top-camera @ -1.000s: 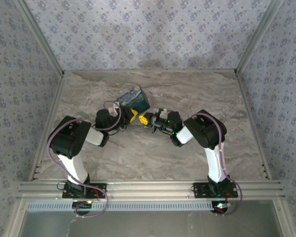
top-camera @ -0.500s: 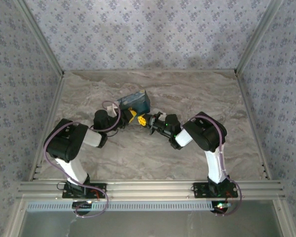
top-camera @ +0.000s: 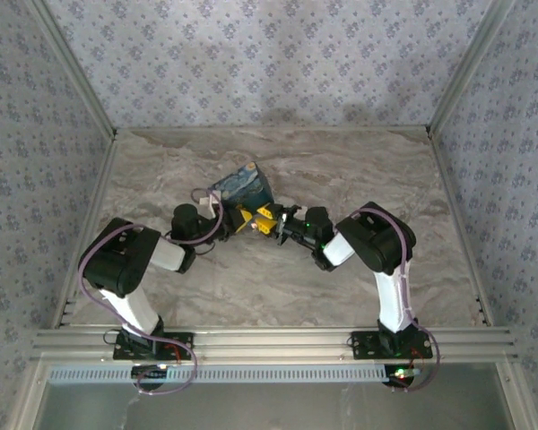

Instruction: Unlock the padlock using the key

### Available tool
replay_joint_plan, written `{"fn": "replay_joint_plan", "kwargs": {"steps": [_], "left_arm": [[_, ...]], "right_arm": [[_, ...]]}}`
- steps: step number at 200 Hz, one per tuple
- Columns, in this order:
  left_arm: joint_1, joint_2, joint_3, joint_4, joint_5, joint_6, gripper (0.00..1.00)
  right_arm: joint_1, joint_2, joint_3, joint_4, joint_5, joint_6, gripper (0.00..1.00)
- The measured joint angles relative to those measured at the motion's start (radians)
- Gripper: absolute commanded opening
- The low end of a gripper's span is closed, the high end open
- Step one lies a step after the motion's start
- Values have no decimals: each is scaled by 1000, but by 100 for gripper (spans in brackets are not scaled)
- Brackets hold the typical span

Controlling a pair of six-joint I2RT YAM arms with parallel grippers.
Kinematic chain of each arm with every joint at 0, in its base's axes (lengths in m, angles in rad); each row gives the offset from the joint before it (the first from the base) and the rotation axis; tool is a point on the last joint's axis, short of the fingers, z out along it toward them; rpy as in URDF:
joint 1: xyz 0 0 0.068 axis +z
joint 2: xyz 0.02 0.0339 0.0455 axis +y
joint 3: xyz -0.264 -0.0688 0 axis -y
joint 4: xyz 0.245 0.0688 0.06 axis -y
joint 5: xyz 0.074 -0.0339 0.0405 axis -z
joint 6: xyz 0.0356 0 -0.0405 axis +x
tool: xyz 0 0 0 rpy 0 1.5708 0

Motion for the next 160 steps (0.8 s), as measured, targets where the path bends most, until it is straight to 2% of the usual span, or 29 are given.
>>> {"fn": "replay_joint_plan", "kwargs": {"steps": [23,58,78,95,106,132,160], "left_arm": [[3,8,11,3,14,-26,0],[4,8,43,-21,48,-41,0],[4,8,68,-48,63,-41,0],[4,8,82,-80,72,-31,0],[4,8,88,-108,75,-21,0],[3,7,90,-177,76,-2,0],[3,6,90,-230,75,6,0]], "right_arm": [[-43,-24,-40,-46,-55,-15,44],[-113,-126,-52,-238,-142,-146,38],[-139,-248,-21,-542,-181,-362,36],[-139,-357,54,-870,-167,-609,35],[-138,-409,98,-1020,-154,-745,34],[-112,-484,164,-1282,-78,-1008,30],[-14,-492,240,-1492,39,-1261,30]]}}
